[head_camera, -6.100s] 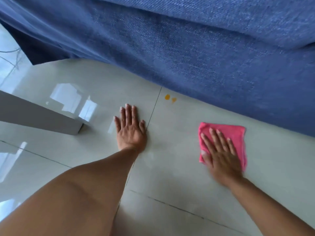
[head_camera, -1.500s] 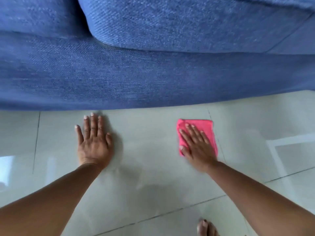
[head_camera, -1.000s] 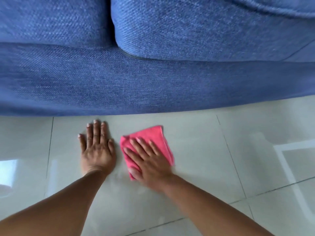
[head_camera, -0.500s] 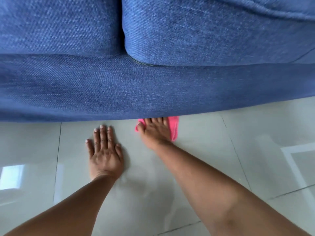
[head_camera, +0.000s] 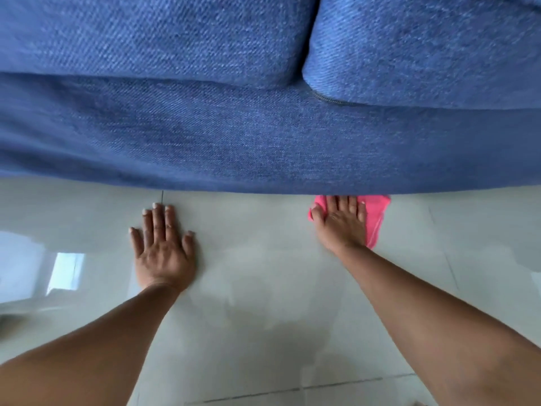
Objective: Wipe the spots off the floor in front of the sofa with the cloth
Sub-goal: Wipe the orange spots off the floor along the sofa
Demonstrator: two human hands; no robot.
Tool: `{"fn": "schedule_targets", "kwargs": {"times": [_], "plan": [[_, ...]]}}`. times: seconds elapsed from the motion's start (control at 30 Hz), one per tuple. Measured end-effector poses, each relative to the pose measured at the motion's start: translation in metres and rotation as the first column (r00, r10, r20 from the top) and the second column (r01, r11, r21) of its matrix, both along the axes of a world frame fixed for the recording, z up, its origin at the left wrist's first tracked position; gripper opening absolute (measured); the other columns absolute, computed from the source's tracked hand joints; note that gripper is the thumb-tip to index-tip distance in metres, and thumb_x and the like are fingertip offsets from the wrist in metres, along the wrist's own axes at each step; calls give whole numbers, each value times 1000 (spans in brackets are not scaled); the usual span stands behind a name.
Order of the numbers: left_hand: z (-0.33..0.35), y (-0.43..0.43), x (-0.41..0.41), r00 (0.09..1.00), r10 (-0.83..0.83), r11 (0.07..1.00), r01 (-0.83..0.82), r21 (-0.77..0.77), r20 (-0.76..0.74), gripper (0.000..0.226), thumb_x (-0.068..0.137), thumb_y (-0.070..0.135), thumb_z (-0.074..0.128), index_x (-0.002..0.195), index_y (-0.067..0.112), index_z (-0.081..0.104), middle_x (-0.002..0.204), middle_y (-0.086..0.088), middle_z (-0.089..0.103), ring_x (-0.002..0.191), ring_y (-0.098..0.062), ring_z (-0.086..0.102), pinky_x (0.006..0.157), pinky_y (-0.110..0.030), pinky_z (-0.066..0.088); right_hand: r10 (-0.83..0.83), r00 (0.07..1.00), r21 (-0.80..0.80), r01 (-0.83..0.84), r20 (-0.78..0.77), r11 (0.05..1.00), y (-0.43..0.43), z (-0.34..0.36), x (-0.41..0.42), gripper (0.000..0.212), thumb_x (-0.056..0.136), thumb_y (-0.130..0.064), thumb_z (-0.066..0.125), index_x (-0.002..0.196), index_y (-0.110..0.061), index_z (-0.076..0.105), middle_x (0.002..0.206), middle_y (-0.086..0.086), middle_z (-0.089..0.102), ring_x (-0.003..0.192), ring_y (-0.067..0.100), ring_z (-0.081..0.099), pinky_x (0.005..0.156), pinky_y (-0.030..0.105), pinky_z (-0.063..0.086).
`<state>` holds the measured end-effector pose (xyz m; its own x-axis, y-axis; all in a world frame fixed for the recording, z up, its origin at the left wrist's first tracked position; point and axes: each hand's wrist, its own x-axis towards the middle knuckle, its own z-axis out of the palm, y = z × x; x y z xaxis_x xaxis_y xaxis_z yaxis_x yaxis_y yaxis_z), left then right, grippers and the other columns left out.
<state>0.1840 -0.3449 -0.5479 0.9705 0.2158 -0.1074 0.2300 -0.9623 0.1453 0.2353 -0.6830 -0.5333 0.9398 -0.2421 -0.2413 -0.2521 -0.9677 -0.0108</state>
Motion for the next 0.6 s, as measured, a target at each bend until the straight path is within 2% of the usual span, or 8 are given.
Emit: {"fn": "schedule_targets", "kwargs": {"times": [0.1, 0.2, 0.3, 0.37, 0.4, 0.47, 0.53, 0.6], "plan": [[0, -2, 2, 1000, -1, 1000, 1, -2, 14, 72, 93, 48, 13, 156, 13, 9, 164, -6, 4, 151, -23, -2, 121, -46, -3, 80, 996, 50, -81, 26, 995, 74, 7, 25, 74, 84, -60, 12, 143, -29, 41, 154, 2, 40, 144, 27, 24, 119, 46, 8], [1, 0, 1, 1000, -3, 1000, 3, -5, 19, 72, 92, 48, 14, 156, 13, 12, 164, -6, 6, 151, -24, 1, 121, -46, -2, 323, 946, 110, -325, 40, 939, 140, 6, 9, 67, 87, -58, 28, 148, -30, 35, 156, 3, 36, 145, 26, 26, 119, 46, 12], [1, 2, 1, 1000, -7, 999, 8, -36, 12, 72, 91, 47, 14, 155, 13, 14, 164, -6, 7, 151, -24, 3, 121, -47, 0, 639, 766, 133, -642, 67, 755, 157, 3, -46, 71, 88, -58, 36, 153, -30, 24, 163, 4, 16, 151, 24, 13, 120, 49, 11], [3, 4, 0, 1000, -7, 999, 7, -49, 3, 72, 91, 46, 11, 156, 14, 11, 164, -5, 4, 151, -23, 1, 121, -46, 0, 767, 638, 138, -768, 69, 626, 126, 3, -82, 68, 92, -57, 37, 154, -32, 22, 163, 1, 12, 151, 22, 11, 119, 48, 9], [4, 3, 0, 1000, -11, 998, 10, -54, -6, 72, 91, 46, 9, 156, 15, 9, 164, -5, 2, 151, -23, -1, 121, -46, -1, 795, 602, 135, -796, 71, 590, 101, 5, -93, 67, 93, -57, 37, 154, -34, 21, 163, 0, 12, 151, 22, 12, 119, 47, 9], [5, 0, 0, 1000, -18, 999, 17, -51, -12, 71, 91, 45, 7, 156, 15, 5, 164, -4, -2, 151, -22, -5, 121, -46, -3, 770, 634, 70, -773, 69, 630, 49, 6, -92, 68, 94, -58, 35, 155, -36, 13, 163, -1, 11, 151, 22, 14, 119, 46, 12], [5, 0, 1, 1000, -9, 999, 8, -37, -18, 69, 93, 43, 8, 156, 15, 2, 164, -5, -4, 151, -21, -7, 121, -47, -3, 613, 789, 11, -614, 38, 789, 18, 3, -66, 67, 94, -59, 25, 154, -38, 4, 164, -3, 6, 151, 21, 12, 120, 44, 10], [4, -1, 1, 1000, -2, 1000, 1, -27, -27, 68, 94, 42, 9, 156, 15, -1, 164, -4, -7, 151, -22, -10, 121, -47, -3, 389, 921, -33, -389, 3, 921, 25, 2, -26, 68, 91, -60, 14, 154, -36, 8, 164, -2, 12, 150, 21, 15, 120, 42, 8]]}}
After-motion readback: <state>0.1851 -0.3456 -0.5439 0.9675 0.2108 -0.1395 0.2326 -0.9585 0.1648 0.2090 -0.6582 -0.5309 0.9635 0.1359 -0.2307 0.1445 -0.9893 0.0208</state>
